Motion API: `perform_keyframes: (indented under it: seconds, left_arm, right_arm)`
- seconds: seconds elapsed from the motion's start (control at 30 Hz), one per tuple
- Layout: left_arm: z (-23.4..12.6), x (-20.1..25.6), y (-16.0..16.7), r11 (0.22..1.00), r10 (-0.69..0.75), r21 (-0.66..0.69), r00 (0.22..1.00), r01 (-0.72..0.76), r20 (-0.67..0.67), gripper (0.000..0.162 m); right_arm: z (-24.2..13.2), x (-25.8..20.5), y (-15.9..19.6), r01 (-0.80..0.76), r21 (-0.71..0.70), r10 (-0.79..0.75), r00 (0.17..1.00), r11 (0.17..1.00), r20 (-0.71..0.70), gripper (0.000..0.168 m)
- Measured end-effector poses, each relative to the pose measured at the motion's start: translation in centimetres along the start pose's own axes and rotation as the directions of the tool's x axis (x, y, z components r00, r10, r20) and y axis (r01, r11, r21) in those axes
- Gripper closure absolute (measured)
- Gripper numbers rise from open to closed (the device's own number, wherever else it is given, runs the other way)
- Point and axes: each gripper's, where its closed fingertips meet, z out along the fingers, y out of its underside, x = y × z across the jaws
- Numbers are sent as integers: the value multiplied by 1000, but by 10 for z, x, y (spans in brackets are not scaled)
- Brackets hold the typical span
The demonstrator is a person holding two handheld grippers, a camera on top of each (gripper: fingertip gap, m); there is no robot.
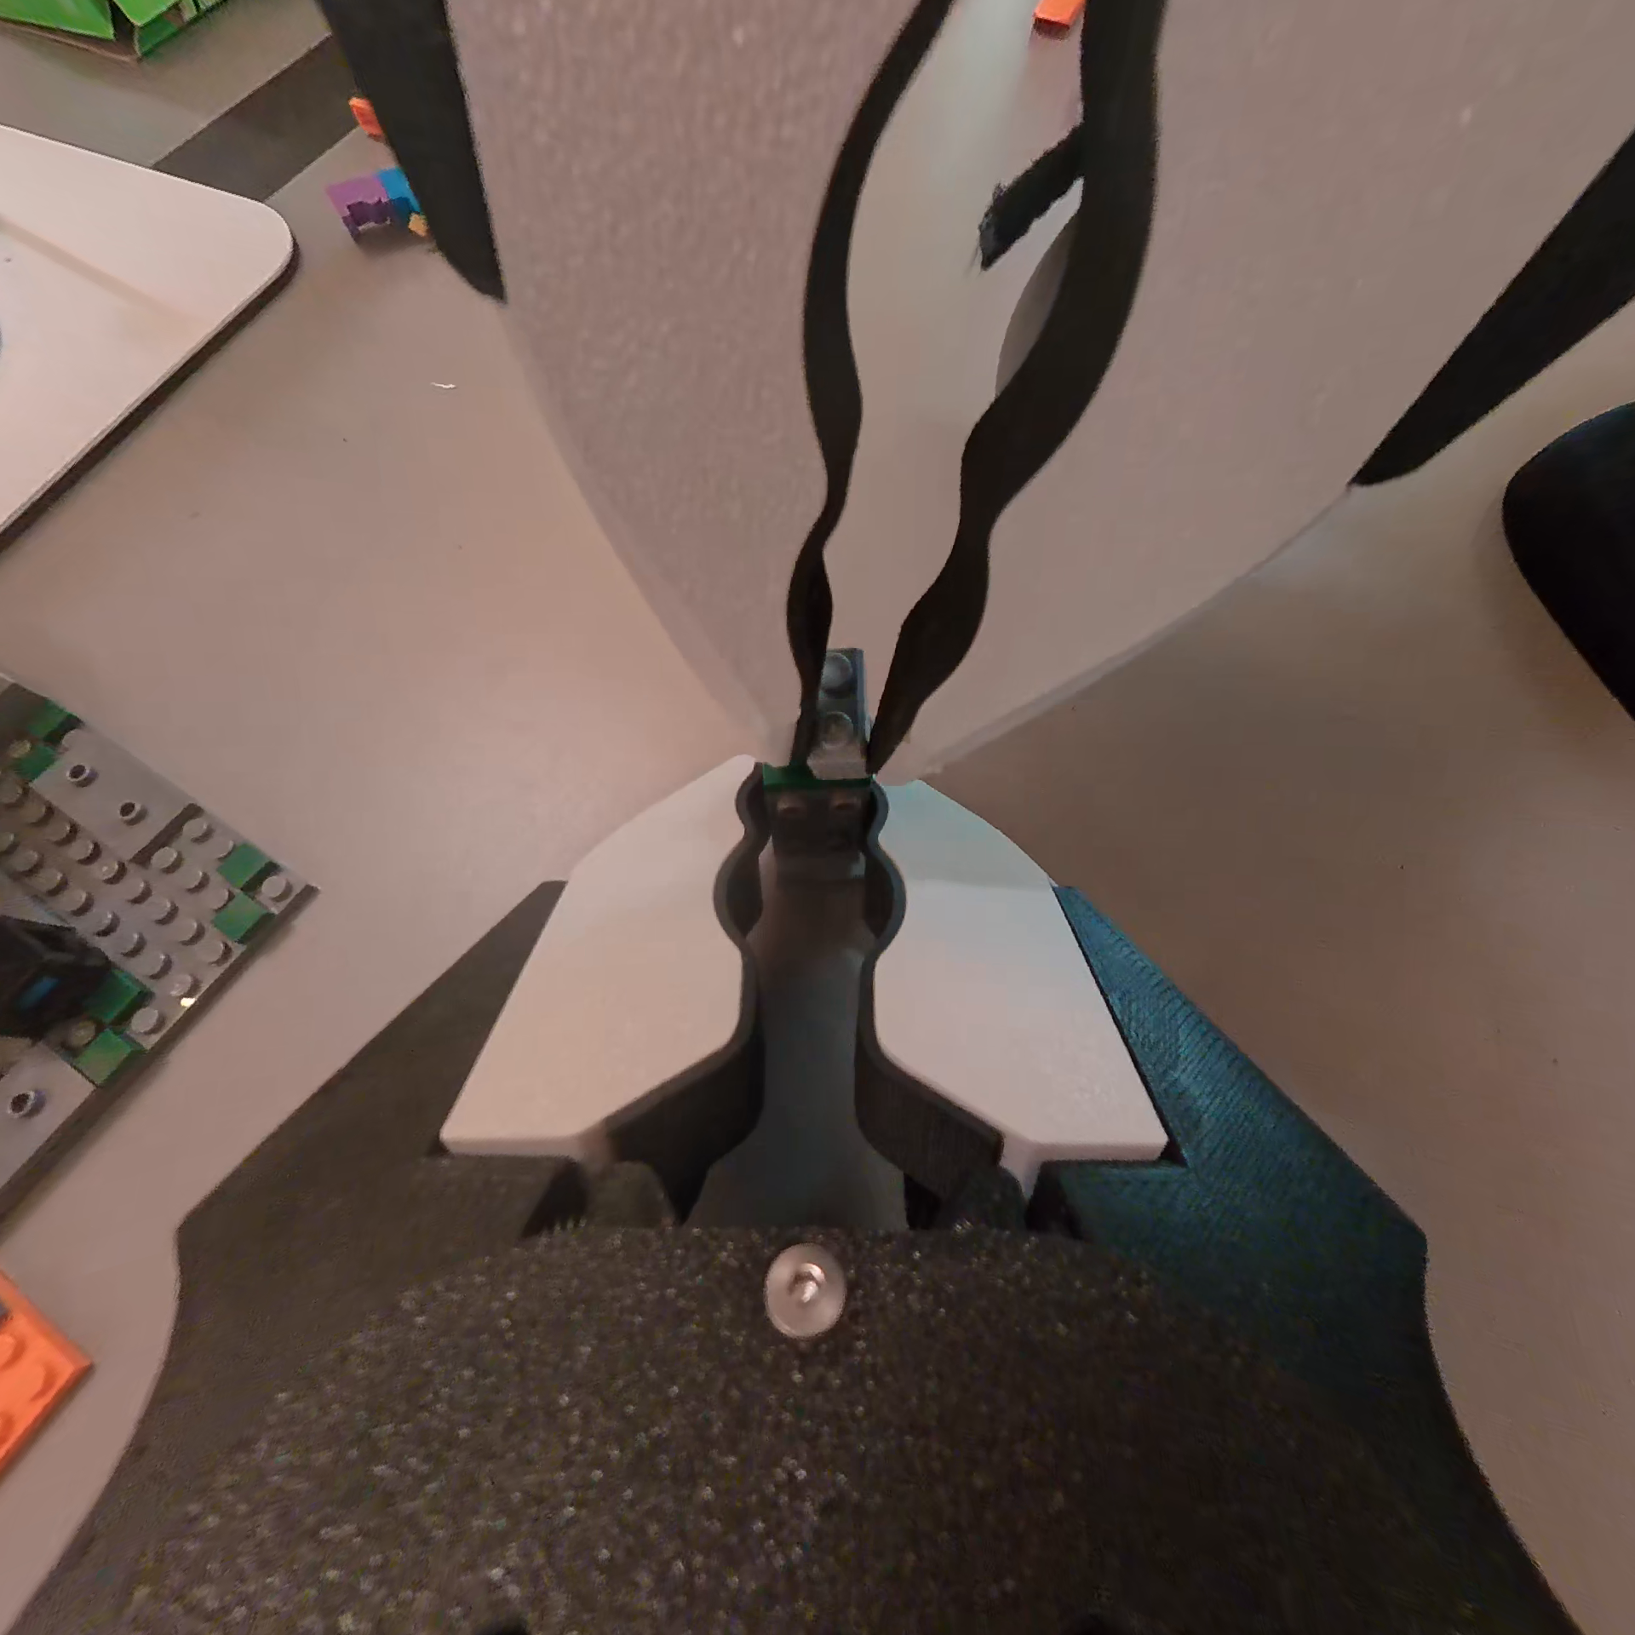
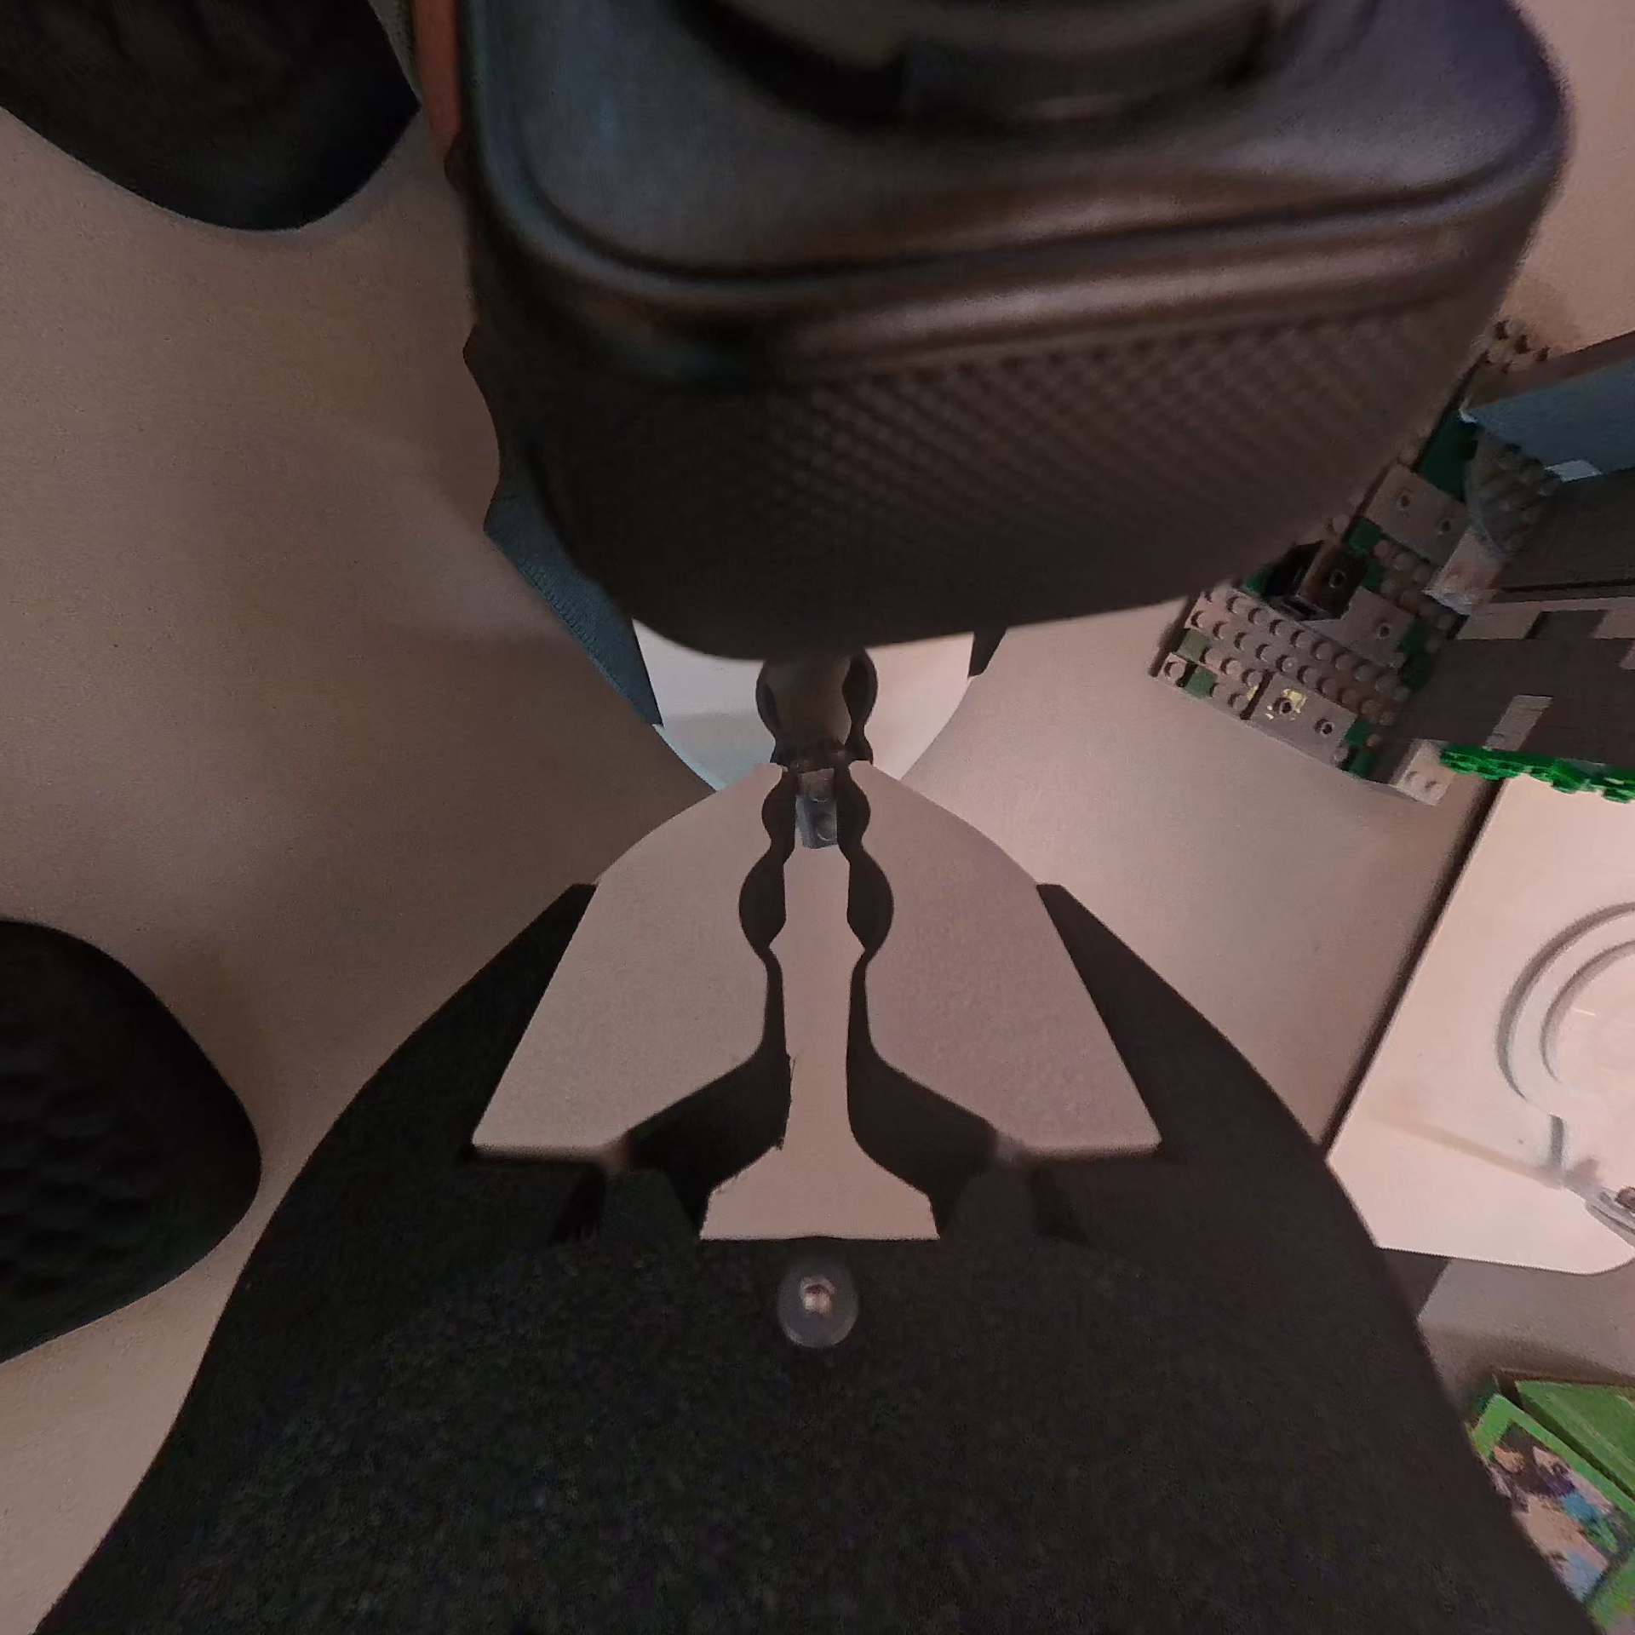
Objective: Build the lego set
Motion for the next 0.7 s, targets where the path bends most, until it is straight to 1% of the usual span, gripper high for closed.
perform_keyframes:
  seconds: [0.2,0.4,0.7]
  left_arm:
    - [0,0,0,1000,0,1,1000,0,-2,144]
    - [0,0,0,1000,-2,0,1000,2,-6,144]
    - [-1,0,0,1000,-4,0,1000,4,-8,144]
  right_arm:
    - [0,0,0,-4,20,4,1000,1000,-3,160]
    - [-1,0,1,0,46,1,1000,999,-6,153]
    - [-8,6,7,27,48,-27,1000,999,14,152]
